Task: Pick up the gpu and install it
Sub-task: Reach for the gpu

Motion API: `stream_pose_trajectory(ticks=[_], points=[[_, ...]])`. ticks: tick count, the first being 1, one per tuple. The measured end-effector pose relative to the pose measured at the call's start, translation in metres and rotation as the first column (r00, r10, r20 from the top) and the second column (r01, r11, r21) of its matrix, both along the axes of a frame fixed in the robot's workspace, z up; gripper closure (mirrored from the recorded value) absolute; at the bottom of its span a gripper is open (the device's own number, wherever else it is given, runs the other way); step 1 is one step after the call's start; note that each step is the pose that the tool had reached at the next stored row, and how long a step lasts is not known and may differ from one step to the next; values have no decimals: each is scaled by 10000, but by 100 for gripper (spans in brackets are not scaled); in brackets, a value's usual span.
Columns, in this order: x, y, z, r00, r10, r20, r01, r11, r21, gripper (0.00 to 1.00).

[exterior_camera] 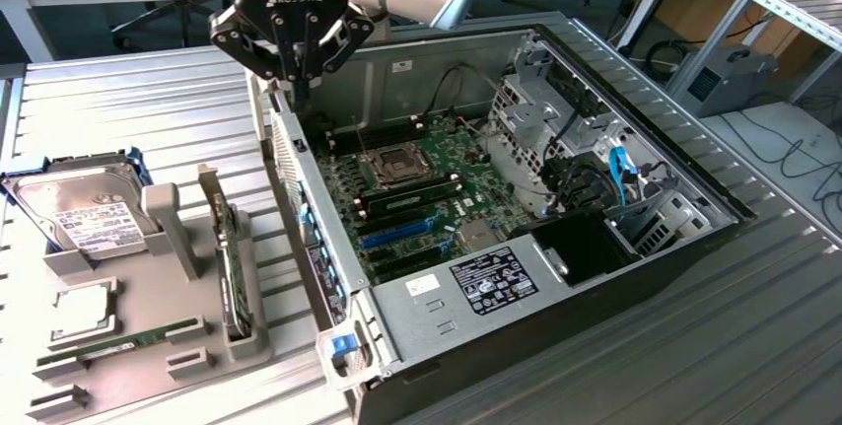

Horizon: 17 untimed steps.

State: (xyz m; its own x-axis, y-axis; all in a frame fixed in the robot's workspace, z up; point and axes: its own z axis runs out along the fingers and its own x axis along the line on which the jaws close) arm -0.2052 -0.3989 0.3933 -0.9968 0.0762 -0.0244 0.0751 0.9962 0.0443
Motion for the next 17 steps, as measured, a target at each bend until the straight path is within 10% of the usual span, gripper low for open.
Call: stream_pose_trajectory(ticks=[17], points=[[-70,0,0,10000,0,0,0,10000,0,89]])
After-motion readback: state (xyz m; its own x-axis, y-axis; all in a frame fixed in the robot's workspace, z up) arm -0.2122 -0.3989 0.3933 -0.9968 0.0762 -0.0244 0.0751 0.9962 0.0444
